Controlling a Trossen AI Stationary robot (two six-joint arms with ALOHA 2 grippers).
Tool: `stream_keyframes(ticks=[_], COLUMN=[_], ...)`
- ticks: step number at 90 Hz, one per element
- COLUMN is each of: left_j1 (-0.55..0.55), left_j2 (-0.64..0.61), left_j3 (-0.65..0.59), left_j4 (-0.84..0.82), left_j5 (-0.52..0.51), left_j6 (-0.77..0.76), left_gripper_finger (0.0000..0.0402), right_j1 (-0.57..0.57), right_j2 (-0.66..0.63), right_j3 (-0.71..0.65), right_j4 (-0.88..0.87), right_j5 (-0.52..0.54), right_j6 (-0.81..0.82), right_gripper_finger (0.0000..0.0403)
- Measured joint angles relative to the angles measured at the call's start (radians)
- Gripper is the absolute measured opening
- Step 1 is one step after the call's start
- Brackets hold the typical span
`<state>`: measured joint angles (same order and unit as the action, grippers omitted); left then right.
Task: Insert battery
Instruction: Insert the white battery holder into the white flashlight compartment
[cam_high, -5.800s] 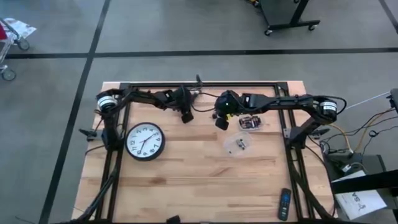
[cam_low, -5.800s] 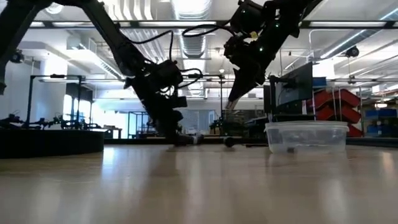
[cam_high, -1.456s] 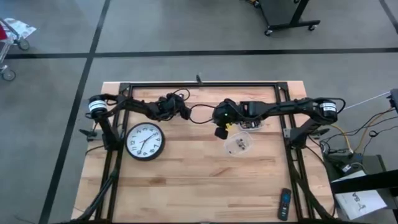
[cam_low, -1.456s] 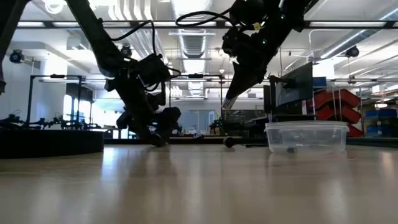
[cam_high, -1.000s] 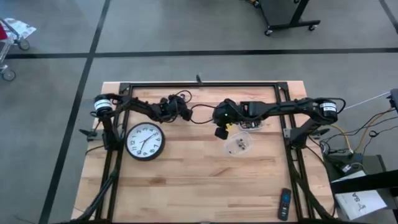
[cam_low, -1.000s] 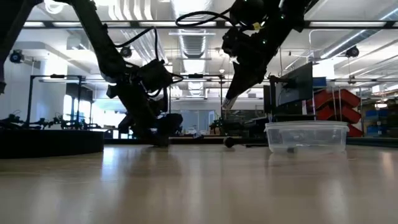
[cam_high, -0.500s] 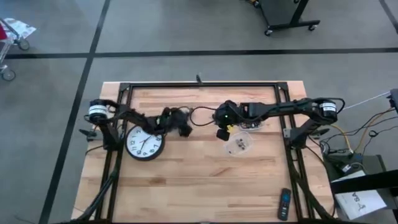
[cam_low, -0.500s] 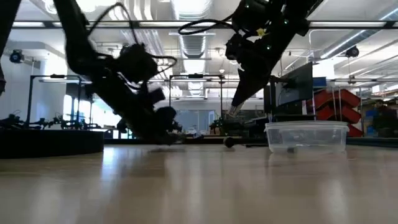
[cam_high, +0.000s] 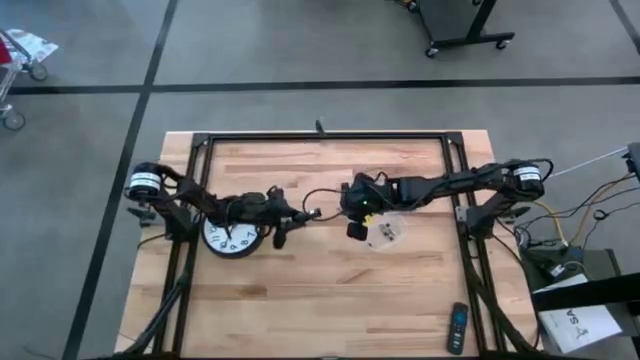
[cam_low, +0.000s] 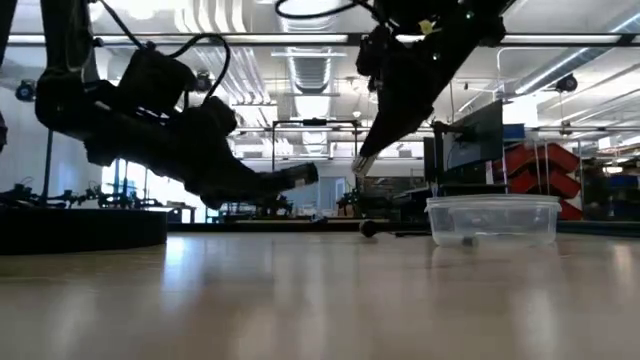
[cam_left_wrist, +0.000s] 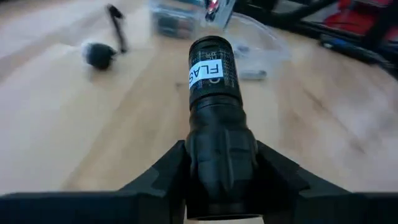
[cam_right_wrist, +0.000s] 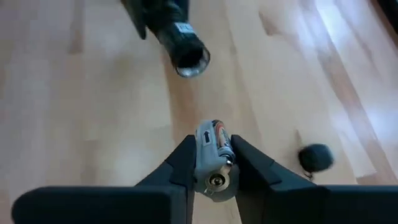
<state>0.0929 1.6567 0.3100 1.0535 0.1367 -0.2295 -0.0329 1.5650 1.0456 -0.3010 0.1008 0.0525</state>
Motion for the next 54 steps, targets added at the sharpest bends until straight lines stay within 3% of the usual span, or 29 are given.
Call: stream_keyframes(ticks=[28,54], left_j1=[-0.001,0.0], left_j2=[-0.008,-0.04], left_j3=[0.001,0.001], left_j4=[0.167,0.179], left_j5=[0.181,0.273], left_j6=[0.003,0.004], left_gripper_finger=[0.0121,0.0121], right_j1=[0.1,0.17], right_j2=[0.0,0.0], right_j3=[0.08,0.138], right_j4=[0.004,-0.01], right_j5=[0.005,0.055], right_j6=[-0.002,-0.011], right_gripper_finger=[0.0055,0.0059])
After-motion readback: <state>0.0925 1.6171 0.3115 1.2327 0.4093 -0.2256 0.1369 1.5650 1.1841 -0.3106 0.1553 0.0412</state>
